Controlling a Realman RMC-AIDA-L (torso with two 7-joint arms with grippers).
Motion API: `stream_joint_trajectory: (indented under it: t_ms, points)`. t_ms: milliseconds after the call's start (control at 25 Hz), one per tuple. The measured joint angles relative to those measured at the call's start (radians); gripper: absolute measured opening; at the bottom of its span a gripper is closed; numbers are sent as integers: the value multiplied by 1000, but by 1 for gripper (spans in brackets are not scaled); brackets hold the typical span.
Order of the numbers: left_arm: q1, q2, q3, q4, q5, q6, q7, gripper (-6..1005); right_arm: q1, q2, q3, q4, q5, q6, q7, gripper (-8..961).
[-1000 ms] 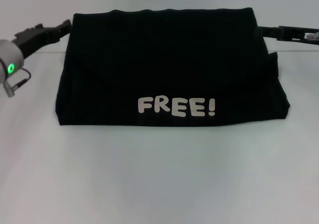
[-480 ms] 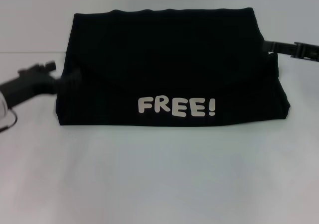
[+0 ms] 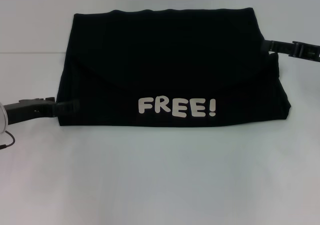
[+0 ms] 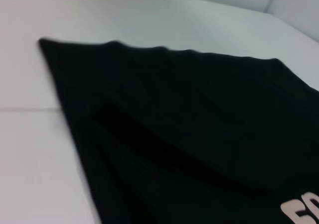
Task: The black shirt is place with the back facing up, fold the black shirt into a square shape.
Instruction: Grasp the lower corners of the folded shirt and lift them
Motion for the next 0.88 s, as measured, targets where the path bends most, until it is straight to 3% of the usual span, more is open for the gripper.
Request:
stream_joint_trajectory:
  t_ms: [200, 360, 880]
  points:
    - [-20, 9, 9, -4, 24, -1, -188, 880, 3, 1, 1, 0, 2, 17, 1, 655]
    - [-26, 13, 10, -22, 43, -9, -235, 879, 4, 2, 1, 0, 2, 22, 1, 655]
    - [-43, 14, 11, -111, 46, -96, -176, 877, -4, 4, -6, 2, 3, 35, 2, 655]
